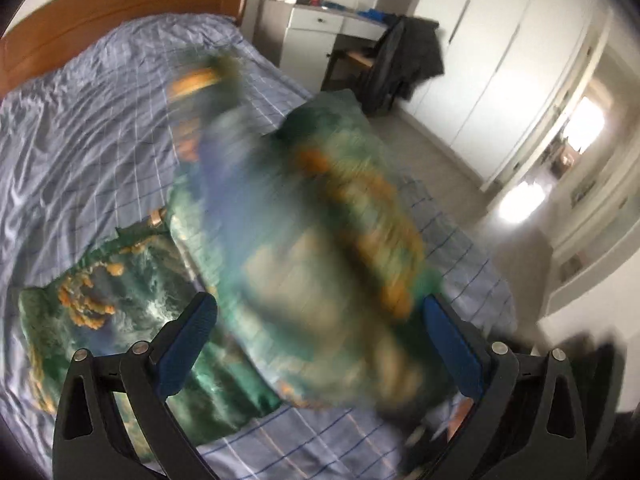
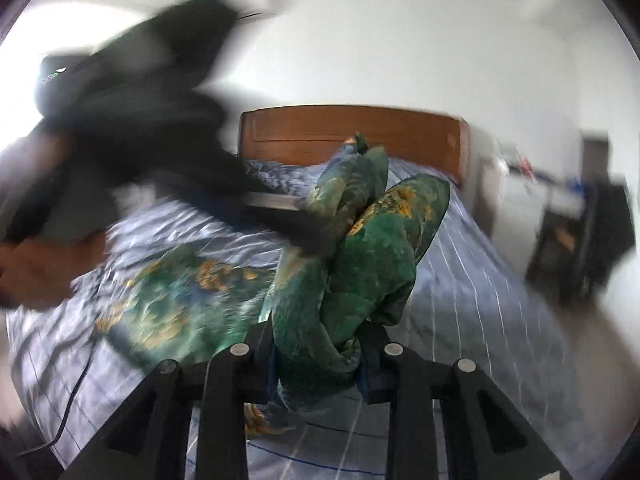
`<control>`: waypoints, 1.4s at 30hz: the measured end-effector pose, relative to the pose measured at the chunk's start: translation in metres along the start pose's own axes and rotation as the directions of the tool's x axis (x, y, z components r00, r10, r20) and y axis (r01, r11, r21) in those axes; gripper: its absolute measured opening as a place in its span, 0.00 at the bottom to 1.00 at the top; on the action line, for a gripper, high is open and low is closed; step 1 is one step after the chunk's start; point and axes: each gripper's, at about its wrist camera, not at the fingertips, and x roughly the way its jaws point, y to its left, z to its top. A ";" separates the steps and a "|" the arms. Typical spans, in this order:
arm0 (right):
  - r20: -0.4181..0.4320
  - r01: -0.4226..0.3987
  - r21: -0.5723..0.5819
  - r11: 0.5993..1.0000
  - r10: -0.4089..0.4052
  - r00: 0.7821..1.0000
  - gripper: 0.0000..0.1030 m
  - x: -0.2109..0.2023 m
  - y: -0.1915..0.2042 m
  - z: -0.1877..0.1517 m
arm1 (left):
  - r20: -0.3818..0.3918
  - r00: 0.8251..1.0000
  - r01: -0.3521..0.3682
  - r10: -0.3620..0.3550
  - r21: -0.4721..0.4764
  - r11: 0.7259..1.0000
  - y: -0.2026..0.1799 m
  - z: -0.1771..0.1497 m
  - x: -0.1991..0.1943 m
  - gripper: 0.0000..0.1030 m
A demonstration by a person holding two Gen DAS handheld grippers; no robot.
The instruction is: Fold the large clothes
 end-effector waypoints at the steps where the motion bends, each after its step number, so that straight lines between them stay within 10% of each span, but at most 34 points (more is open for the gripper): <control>1: 0.000 0.000 -0.063 0.998 0.000 1.000 0.28 0.000 0.015 0.001 | 0.008 1.000 0.008 -0.008 -0.035 0.999 0.008 -0.001 -0.005 0.99; 8: 0.028 -0.034 -0.414 0.910 0.050 0.998 0.28 -0.002 0.103 -0.006 | -0.050 0.973 -0.228 0.227 -0.024 0.973 0.036 -0.030 0.002 0.97; 9: 0.031 -0.039 -0.445 0.895 0.059 0.998 0.28 -0.003 0.111 -0.008 | -0.051 0.968 -0.249 0.247 -0.032 0.968 0.042 -0.036 0.005 0.84; 12: 0.015 -0.052 -0.493 0.868 0.068 0.998 0.28 -0.001 0.121 -0.014 | -0.055 0.978 -0.207 0.203 -0.095 0.974 0.060 -0.046 0.010 0.47; 19: -0.072 -0.134 -0.500 0.855 0.114 0.991 0.50 -0.001 0.121 -0.013 | -0.020 0.989 -0.146 0.145 -0.109 0.983 0.089 -0.050 0.001 0.32; 22: -0.096 -0.196 -0.464 0.864 0.171 0.981 0.64 -0.011 0.125 -0.010 | -0.006 0.994 -0.108 0.108 -0.154 0.982 0.108 -0.063 -0.014 0.31; 33: -0.168 -0.279 -0.177 0.944 0.251 0.953 0.65 -0.019 0.062 0.003 | -0.005 0.996 -0.084 0.086 -0.259 0.962 0.208 -0.088 -0.046 0.31; 42: -0.279 -0.231 0.019 0.973 0.227 0.933 0.65 0.079 0.017 0.019 | -0.004 0.995 -0.091 0.096 -0.370 0.925 0.279 -0.125 -0.035 0.32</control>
